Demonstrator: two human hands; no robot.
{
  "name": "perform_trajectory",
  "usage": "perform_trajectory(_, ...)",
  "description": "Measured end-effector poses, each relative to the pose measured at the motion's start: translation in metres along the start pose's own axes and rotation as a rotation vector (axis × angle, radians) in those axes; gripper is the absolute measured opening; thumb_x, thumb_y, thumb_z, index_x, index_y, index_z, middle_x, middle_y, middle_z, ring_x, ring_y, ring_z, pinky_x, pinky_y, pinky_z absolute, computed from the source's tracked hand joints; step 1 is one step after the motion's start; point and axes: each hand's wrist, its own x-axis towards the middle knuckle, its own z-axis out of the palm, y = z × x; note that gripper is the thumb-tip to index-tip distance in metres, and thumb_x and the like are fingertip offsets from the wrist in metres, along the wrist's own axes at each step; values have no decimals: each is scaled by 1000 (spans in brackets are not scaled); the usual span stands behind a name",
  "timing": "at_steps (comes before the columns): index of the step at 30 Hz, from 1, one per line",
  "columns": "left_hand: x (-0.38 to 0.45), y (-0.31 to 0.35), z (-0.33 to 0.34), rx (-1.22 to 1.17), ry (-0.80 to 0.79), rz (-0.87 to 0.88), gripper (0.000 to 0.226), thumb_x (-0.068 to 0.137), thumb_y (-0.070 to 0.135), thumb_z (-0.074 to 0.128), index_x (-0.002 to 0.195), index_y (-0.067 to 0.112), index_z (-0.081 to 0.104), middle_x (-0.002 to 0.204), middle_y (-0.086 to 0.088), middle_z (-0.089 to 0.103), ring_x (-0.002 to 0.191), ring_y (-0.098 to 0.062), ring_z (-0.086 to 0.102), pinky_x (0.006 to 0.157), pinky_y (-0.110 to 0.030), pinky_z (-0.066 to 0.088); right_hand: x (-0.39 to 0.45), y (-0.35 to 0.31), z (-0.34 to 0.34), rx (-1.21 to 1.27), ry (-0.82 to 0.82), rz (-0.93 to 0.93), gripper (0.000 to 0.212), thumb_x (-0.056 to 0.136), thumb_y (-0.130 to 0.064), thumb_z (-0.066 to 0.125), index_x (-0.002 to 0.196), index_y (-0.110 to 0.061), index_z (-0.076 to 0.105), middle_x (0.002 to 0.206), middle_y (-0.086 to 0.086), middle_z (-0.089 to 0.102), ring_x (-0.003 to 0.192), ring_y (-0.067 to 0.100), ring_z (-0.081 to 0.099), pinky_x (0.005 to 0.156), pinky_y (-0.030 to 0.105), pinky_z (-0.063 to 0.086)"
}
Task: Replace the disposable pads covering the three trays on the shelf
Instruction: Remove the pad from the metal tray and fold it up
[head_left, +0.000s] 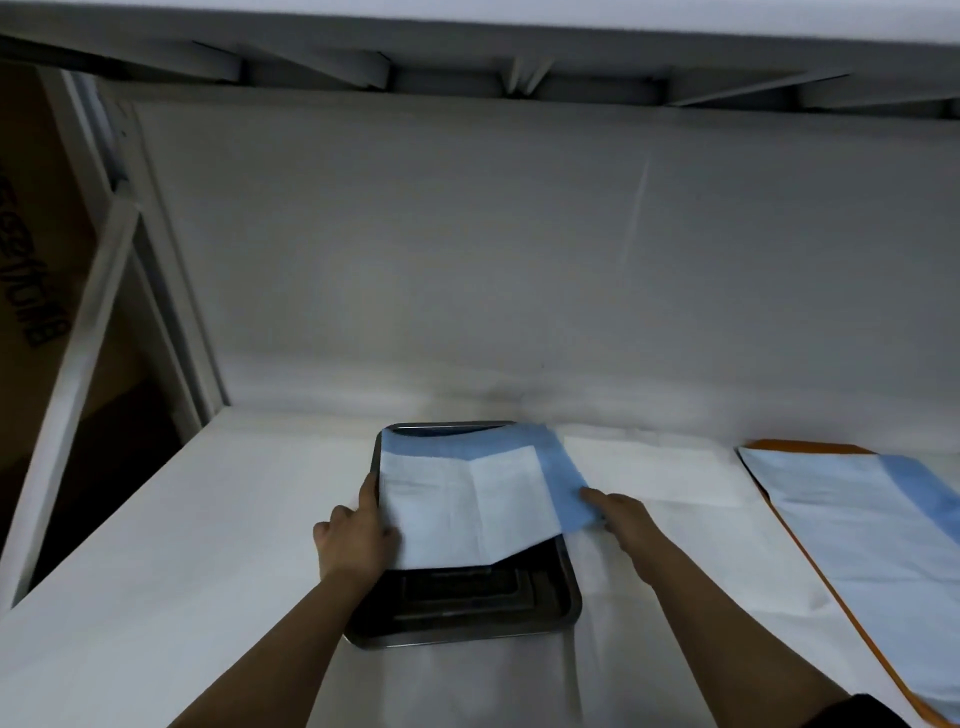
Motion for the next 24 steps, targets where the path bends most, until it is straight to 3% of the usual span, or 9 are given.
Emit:
perform_trajectory(4,2,-2,4,158,-2,88,50,90,21,40,138,34,35,125,5,58,120,-23,37,94,-36,27,-6,0,6,124,-29,5,26,93,-26,59,107,-4,58,102,7,53,93,25,50,64,29,37)
perform_trajectory(6,4,-4,8,214,-64,117,45,95,22,36,138,35,38,142,6,46,136,-24,24,105,-40,23,-5,3,9,114,-40,35,30,92,-25,61,111,-2,59,101,9,54,92,27,54,58,25,34)
perform_trajectory(8,4,-4,11,215,-165,128,46,98,26,33,144,30,32,153,2,30,144,-27,12,111,-43,21,-2,8,10,97,-65,73,27,91,-23,62,108,-2,59,98,12,56,77,21,55,48,20,35)
perform_trajectory(10,3,-6,13,203,-218,138,51,98,34,34,148,25,25,156,0,22,145,-28,12,112,-43,24,0,11,11,73,-45,60,15,90,-21,64,91,-7,58,96,13,60,67,16,59,39,14,33)
perform_trajectory(13,2,-9,17,273,-219,164,60,98,44,31,151,23,14,158,1,13,146,-28,6,117,-44,14,2,16,12,68,10,14,14,86,-16,67,81,-11,55,93,15,65,63,16,63,44,18,35)
perform_trajectory(15,2,-10,19,311,-212,168,62,97,48,30,151,24,12,160,1,6,146,-28,3,118,-47,8,0,18,13,106,54,-3,14,85,-9,67,89,-7,54,95,16,64,62,16,62,48,21,39)
perform_trajectory(20,-3,-7,19,435,-126,177,63,97,50,28,150,18,15,159,-3,-16,147,-27,-3,117,-49,1,-6,22,21,322,115,22,52,79,-3,71,120,-12,40,103,18,56,64,19,55,50,23,43)
perform_trajectory(22,-5,-4,19,511,-91,213,58,99,40,26,150,14,17,159,-5,-16,147,-26,-8,117,-50,-4,-8,20,25,436,57,85,45,75,-6,73,114,-5,51,84,16,57,56,18,51,43,20,43)
perform_trajectory(24,-7,2,19,561,-104,284,56,100,29,26,152,11,12,159,-8,-13,147,-26,-11,116,-49,-8,-9,19,28,590,15,178,24,82,-8,69,101,3,59,74,13,58,47,18,54,38,17,42)
